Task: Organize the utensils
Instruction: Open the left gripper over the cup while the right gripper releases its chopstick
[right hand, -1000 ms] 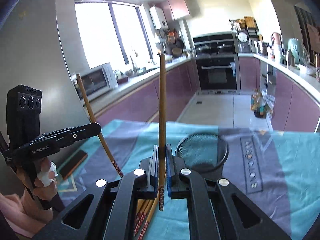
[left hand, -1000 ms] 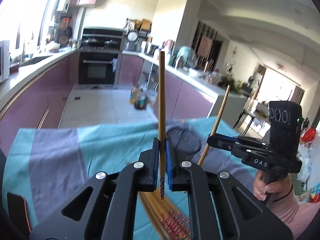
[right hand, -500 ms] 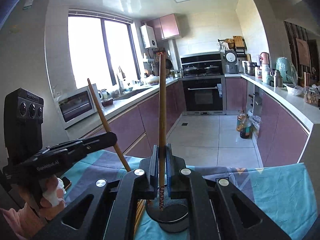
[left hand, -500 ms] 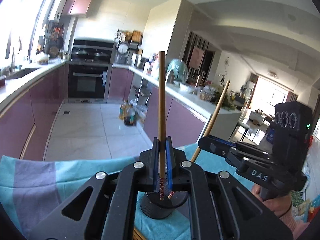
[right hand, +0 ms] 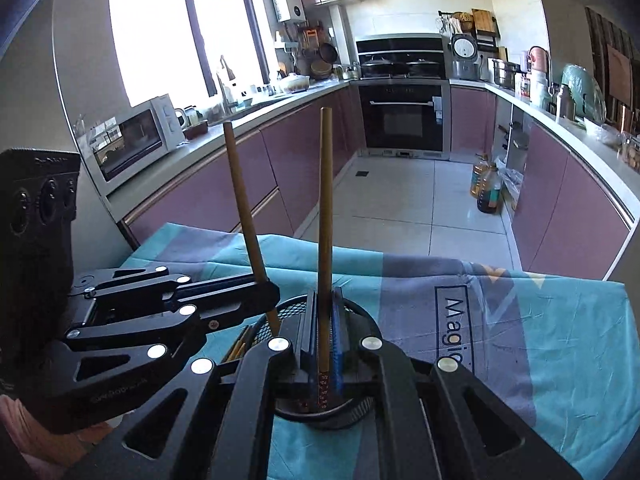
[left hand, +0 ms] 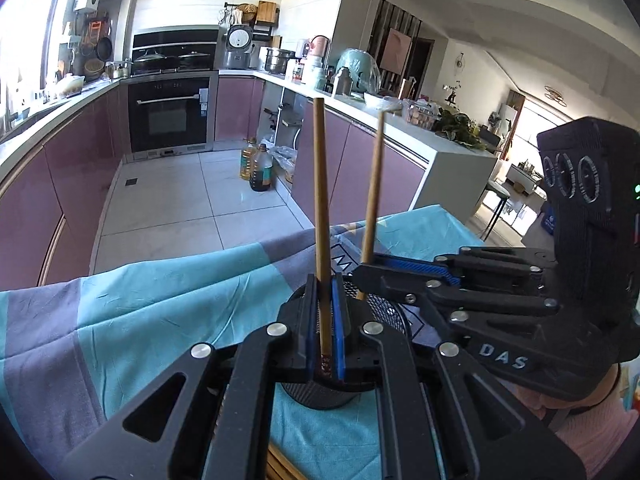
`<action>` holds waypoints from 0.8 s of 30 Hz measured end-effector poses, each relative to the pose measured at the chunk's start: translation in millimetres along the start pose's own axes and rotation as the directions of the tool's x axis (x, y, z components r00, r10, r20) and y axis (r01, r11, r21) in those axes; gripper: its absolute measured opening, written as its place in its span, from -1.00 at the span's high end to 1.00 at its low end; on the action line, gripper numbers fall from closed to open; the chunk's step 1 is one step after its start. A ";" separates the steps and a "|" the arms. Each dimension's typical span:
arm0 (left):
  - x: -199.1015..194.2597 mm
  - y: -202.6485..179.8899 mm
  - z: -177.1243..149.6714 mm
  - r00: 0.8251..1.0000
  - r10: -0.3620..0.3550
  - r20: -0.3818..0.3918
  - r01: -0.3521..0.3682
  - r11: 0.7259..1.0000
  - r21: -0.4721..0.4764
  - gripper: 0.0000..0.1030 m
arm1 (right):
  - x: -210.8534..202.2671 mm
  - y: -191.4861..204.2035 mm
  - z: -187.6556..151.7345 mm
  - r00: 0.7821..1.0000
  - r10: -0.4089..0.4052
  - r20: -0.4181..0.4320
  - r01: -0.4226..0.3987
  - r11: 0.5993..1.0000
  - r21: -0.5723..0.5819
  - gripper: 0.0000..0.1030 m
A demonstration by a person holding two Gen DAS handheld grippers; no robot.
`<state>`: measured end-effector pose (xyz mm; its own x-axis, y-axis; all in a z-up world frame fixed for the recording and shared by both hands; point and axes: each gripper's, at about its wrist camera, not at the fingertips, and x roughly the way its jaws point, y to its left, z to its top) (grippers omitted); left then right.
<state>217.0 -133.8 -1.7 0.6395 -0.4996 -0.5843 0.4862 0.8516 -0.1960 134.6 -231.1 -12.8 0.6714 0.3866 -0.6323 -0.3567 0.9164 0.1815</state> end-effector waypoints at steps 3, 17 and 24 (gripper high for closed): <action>6.3 4.1 0.6 1.000 0.013 0.000 -0.013 1.000 -0.003 0.85 | 6.1 -3.8 -0.5 1.000 0.001 0.001 -0.001 1.000 0.022 0.85; -69.9 26.3 -36.1 0.985 0.107 0.137 -0.102 0.994 -0.044 0.29 | -46.5 26.9 -19.3 0.988 0.082 0.129 -0.080 0.997 -0.019 0.52; -100.5 56.3 -83.6 0.983 0.167 0.079 -0.162 0.985 -0.062 0.22 | -45.1 70.8 -59.0 0.985 0.170 0.033 -0.166 0.980 -0.113 0.36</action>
<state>130.3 -22.4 -19.8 0.7566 -0.3616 -0.5449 0.3384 0.9294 -0.1469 40.7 -189.8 -15.8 0.6219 0.5403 -0.5668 -0.5343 0.8220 0.1973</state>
